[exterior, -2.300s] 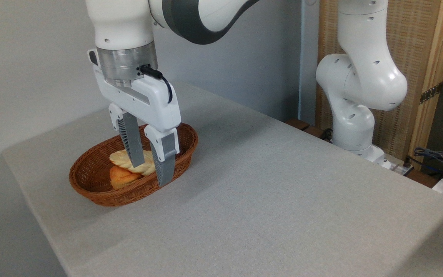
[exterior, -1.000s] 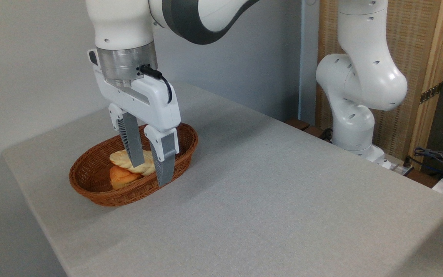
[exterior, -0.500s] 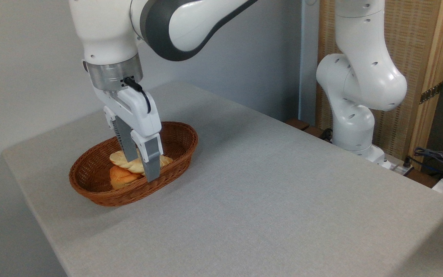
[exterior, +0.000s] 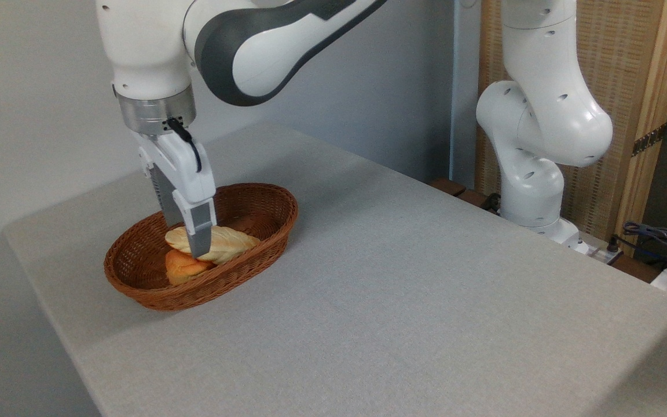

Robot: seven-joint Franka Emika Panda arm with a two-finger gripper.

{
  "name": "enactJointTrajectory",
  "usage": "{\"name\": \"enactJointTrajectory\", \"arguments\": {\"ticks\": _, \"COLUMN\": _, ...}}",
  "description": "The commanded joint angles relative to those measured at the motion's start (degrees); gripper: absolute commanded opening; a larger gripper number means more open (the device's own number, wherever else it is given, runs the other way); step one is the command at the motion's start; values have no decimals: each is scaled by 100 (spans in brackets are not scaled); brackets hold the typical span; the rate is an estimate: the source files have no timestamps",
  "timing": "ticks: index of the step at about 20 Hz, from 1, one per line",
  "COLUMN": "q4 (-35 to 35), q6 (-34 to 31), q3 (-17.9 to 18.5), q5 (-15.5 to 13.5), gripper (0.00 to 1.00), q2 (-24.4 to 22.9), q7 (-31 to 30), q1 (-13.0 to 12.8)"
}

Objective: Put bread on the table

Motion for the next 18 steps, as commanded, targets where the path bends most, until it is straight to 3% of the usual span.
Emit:
{"name": "enactJointTrajectory", "arguments": {"ticks": 1, "q4": 13, "q6": 186, "q3": -50, "q5": -138, "gripper": 100, "q2": 132, "q7": 2, "q1": 16}}
{"name": "enactJointTrajectory", "arguments": {"ticks": 18, "q4": 5, "q6": 186, "q3": -243, "q5": -156, "gripper": 100, "q2": 273, "q7": 2, "q1": 8}}
